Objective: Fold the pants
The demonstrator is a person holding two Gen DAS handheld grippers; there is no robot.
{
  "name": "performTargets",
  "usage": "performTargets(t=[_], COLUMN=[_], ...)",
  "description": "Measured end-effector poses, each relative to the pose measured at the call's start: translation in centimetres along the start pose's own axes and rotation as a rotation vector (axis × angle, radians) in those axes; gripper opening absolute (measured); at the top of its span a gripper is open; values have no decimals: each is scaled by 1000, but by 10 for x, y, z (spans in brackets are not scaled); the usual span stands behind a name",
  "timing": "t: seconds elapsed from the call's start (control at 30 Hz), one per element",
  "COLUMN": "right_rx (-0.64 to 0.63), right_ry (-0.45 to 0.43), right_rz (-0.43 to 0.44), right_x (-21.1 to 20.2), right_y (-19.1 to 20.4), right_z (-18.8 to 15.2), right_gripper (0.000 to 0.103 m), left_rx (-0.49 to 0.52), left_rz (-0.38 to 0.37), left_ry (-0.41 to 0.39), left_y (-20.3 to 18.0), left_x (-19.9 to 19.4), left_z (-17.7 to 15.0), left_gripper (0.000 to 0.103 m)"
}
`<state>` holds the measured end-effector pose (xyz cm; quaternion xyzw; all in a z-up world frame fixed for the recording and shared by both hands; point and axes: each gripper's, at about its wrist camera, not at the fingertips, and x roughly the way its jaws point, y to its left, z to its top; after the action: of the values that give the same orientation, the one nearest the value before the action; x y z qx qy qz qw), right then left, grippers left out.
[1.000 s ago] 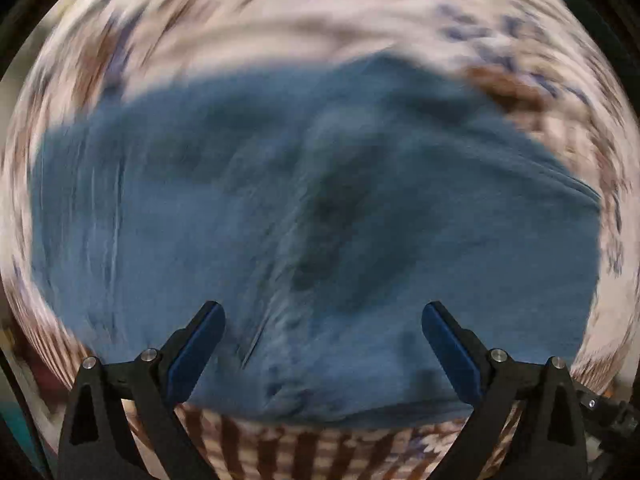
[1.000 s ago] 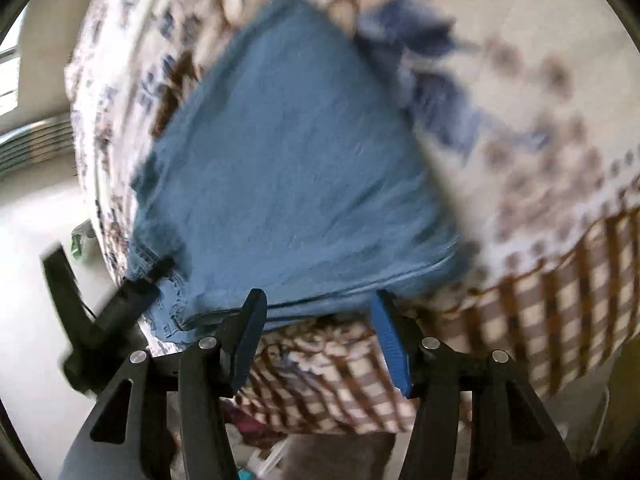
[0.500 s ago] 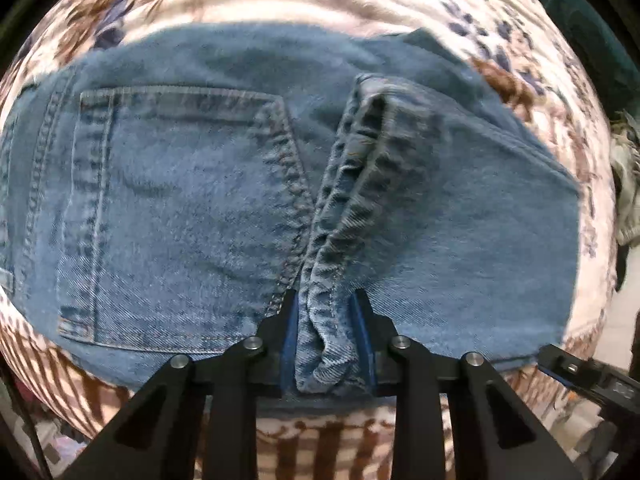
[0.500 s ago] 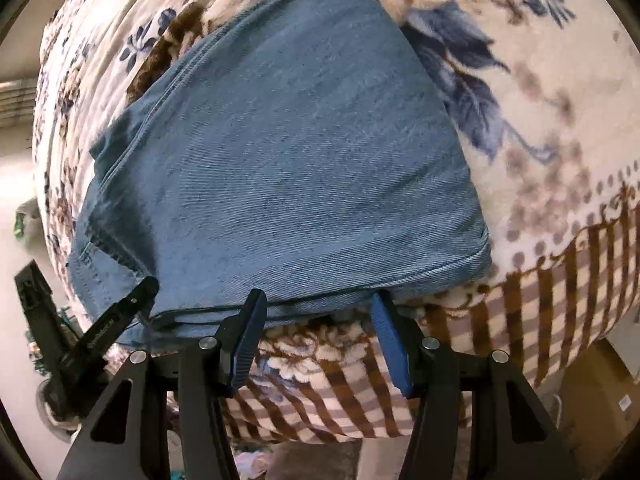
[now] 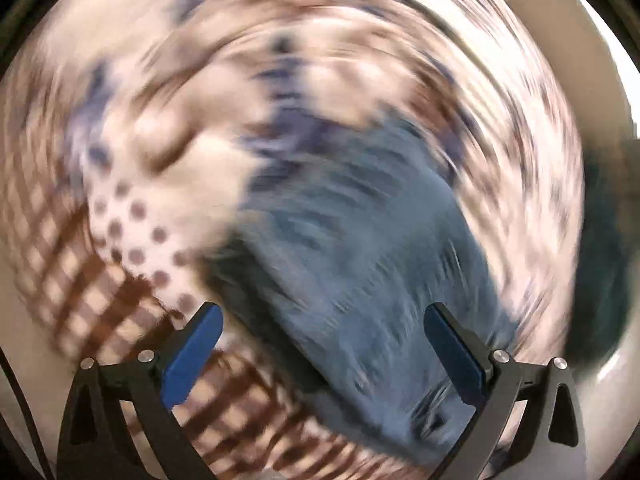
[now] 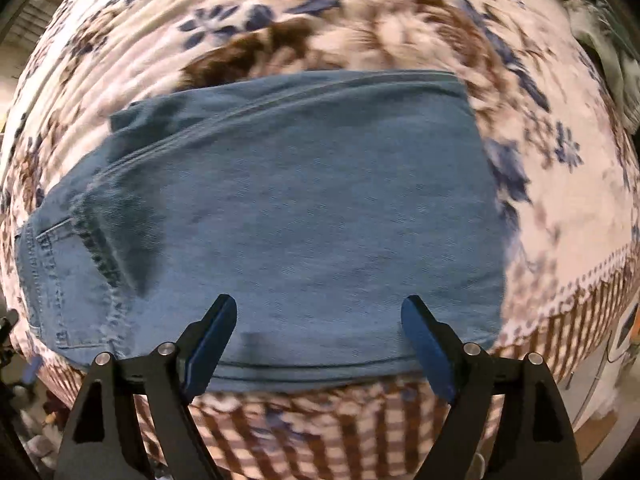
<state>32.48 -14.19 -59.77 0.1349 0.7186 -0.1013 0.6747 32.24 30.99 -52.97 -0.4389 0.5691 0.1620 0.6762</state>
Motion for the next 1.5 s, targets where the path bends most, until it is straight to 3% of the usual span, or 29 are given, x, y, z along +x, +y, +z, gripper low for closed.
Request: performTargets(t=[0.1, 0.13, 0.23, 0.3, 0.4, 0.5, 0.57, 0.67, 0.77, 0.8, 0.9, 1.0, 1.03, 1.07, 1.13, 1.27, 1.33, 1.5], right_rx=[-10, -13, -26, -42, -59, -73, -71, -68, -73, -75, -72, -59, -57, -56, -57, -74, -74, -55], right_ry=[15, 21, 33, 33, 36, 42, 58, 73, 72, 73, 78, 79, 81, 81, 76, 56, 50, 33], right_rz=[7, 12, 18, 9, 5, -6, -5, -1, 5, 8, 23, 45, 51, 55, 58, 32, 36, 59], right_x=[8, 11, 22, 24, 24, 29, 35, 43, 44, 44, 44, 41, 41, 41, 42, 44, 43, 33], right_y=[21, 27, 52, 64, 81, 86, 90, 89, 89, 89, 78, 60, 54, 51, 41, 28, 17, -17], right_z=[5, 7, 15, 20, 26, 32, 31, 32, 32, 32, 29, 25, 24, 26, 27, 31, 36, 43], right_gripper=[87, 87, 87, 87, 87, 87, 87, 87, 87, 87, 87, 87, 87, 87, 87, 87, 87, 87], left_rx=[-240, -276, -333, -315, -217, -200, -172, -75, -9, -25, -173, -236, -201, -171, -84, 25, 128, 350], left_rz=[-160, -199, -309, -365, -332, -258, -238, -209, -200, -188, -194, -246, -234, -228, -219, -227, -250, -327], left_ry=[1, -11, -78, -114, -136, -127, -153, -224, -257, -252, -158, -136, -154, -170, -207, -267, -293, -257], left_y=[51, 58, 60, 49, 37, 46, 42, 18, 2, 3, 28, 49, 44, 40, 29, 0, -32, -116], left_x=[20, 25, 24, 20, 25, 35, 28, -6, -11, 0, 36, 57, 55, 52, 37, 4, -21, -56], left_z=[6, 6, 4, 1, -1, -4, -10, -28, -35, -28, -5, 3, 2, 0, -7, -22, -38, -99], left_gripper=[101, 101, 101, 100, 93, 55, 39, 34, 34, 34, 57, 58, 54, 41, 32, 29, 28, 28])
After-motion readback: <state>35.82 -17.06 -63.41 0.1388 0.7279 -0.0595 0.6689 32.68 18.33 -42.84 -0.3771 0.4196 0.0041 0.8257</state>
